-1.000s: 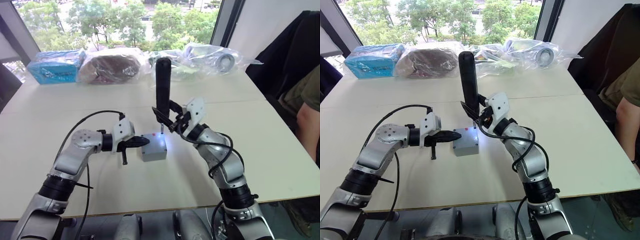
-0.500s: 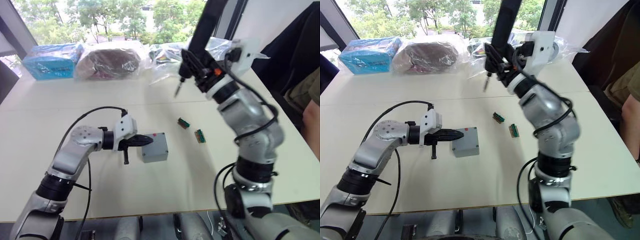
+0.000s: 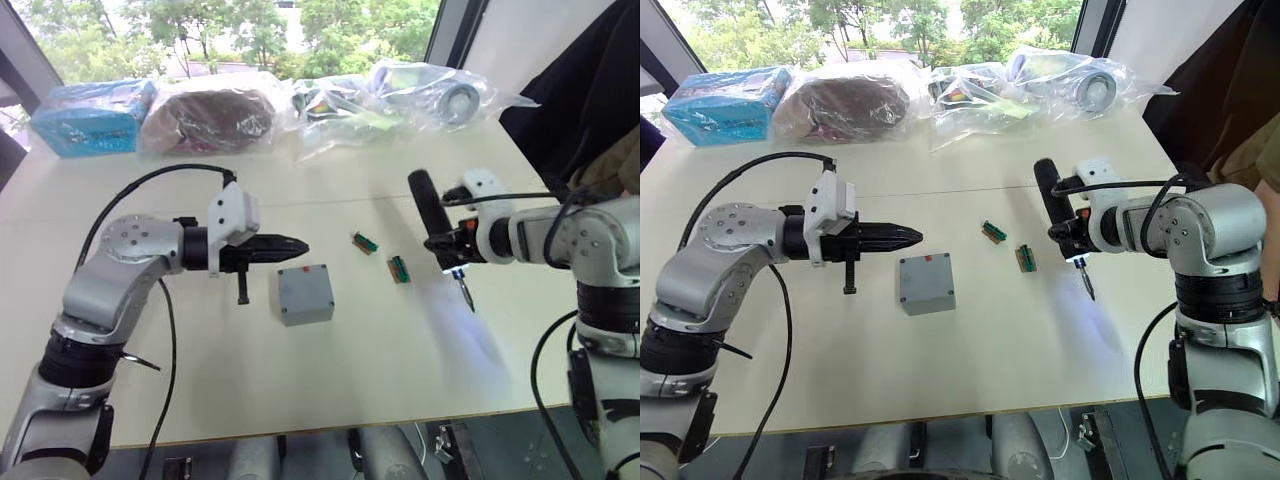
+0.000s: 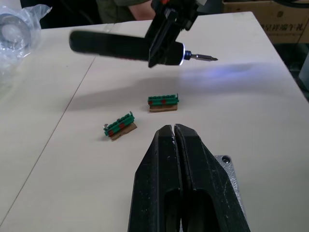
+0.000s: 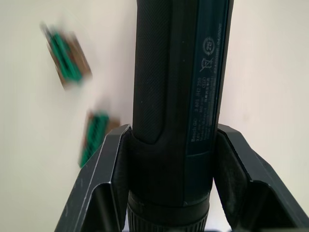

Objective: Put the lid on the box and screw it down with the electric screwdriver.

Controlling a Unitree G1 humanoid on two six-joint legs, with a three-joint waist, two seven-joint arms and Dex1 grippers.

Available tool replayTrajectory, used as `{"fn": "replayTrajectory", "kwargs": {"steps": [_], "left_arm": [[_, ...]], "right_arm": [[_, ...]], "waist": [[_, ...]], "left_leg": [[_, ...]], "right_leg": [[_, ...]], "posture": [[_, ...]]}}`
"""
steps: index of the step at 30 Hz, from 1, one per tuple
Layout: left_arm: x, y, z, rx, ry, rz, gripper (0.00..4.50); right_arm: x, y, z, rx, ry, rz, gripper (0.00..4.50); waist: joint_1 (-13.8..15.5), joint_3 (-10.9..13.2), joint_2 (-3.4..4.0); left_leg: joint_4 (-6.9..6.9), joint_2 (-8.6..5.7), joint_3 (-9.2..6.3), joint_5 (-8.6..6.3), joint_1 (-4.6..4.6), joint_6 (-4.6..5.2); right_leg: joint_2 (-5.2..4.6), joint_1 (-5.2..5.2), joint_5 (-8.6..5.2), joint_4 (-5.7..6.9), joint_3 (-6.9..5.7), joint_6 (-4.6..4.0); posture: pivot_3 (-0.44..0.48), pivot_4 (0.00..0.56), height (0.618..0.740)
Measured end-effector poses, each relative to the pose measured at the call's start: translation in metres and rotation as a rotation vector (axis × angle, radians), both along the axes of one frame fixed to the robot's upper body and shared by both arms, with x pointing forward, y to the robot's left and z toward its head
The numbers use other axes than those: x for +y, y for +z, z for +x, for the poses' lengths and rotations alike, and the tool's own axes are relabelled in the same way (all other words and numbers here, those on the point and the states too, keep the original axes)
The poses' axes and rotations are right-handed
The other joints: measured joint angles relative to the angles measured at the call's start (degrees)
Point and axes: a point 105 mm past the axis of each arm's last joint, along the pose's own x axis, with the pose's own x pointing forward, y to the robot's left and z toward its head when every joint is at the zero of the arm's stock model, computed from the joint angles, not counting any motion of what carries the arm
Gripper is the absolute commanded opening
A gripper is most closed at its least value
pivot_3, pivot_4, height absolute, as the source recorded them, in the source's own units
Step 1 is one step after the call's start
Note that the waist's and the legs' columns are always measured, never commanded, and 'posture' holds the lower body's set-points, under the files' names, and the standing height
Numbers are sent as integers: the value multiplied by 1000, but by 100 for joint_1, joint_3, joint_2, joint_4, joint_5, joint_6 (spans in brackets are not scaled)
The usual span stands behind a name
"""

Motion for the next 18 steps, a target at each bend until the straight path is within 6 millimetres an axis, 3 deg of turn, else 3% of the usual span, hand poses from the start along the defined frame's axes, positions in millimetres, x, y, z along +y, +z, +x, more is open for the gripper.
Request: {"fn": "replayTrajectory", "kwargs": {"steps": [5, 9, 11, 13, 15, 16, 18], "left_arm": [[2, 6, -3, -15, 13, -3, 0], [3, 0, -5, 9, 33, 2, 0], [3, 0, -5, 13, 32, -1, 0], [2, 1, -7, 17, 28, -2, 0], [3, 1, -7, 18, 35, 0, 0], [4, 0, -7, 21, 42, 3, 0], [6, -4, -6, 32, 57, 11, 0]], "right_arm": [[-16, -26, 4, 119, -80, -39, 1897], [-17, -28, 9, 125, -86, -40, 1897], [-17, -29, 10, 123, -86, -38, 2863], [-15, -29, 11, 116, -79, -35, 3387], [-16, -29, 12, 110, -77, -35, 4185], [-16, -27, 13, 100, -74, -39, 4470], [-17, -21, 17, 51, -57, -62, 4470]], "waist": [[20, 1, -2], [23, -1, -7], [23, -2, -13], [22, -2, -13], [21, -1, -13], [23, -1, -12], [22, 1, -9]], "left_leg": [[13, -1, 2, 0, -4, -1], [25, -2, 1, 0, -2, -1], [32, -2, 0, 0, -1, -1], [37, -2, 1, 0, 0, -1], [45, -2, 1, 1, 0, -1], [51, -2, 0, 1, 0, -1], [59, -2, 1, 1, -1, -1]], "right_leg": [[-3, 3, 1, 0, 1, 1], [-3, 11, 2, 0, 0, 2], [-3, 15, 5, 0, 0, 6], [-4, 20, 9, 0, 1, 6], [-3, 22, 14, 2, 1, 6], [-3, 22, 15, 6, 1, 6], [-3, 22, 15, 11, 1, 7]], "posture": [[0, 150, 740], [0, 150, 740], [0, 150, 740], [0, 150, 740], [0, 150, 740], [0, 150, 740], [0, 150, 740]]}}
